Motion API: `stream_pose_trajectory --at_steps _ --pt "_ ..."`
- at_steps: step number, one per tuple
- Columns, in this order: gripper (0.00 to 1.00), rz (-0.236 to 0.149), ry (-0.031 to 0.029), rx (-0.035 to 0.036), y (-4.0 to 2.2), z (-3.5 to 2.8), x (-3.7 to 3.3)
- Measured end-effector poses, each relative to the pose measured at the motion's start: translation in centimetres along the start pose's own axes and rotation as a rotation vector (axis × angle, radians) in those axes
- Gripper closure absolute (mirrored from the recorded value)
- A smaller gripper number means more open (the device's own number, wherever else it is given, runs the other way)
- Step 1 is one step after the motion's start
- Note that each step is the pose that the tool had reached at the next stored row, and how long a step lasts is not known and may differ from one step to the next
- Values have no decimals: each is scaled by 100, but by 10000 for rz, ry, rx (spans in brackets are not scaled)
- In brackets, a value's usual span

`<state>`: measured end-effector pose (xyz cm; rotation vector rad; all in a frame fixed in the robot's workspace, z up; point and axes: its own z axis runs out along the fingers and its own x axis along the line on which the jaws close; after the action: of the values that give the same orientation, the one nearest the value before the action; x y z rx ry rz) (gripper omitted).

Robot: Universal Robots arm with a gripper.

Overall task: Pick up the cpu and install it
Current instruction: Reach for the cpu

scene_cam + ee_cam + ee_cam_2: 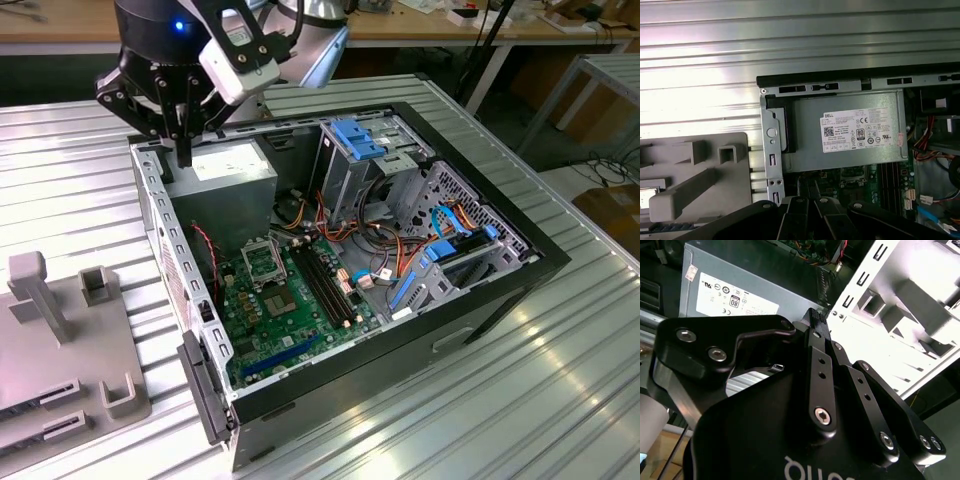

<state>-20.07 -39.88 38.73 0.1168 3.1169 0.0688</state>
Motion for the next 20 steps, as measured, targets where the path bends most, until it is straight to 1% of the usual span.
stream_pose_trajectory --at_steps 20 --pt "89 1 3 0 -11 2 142"
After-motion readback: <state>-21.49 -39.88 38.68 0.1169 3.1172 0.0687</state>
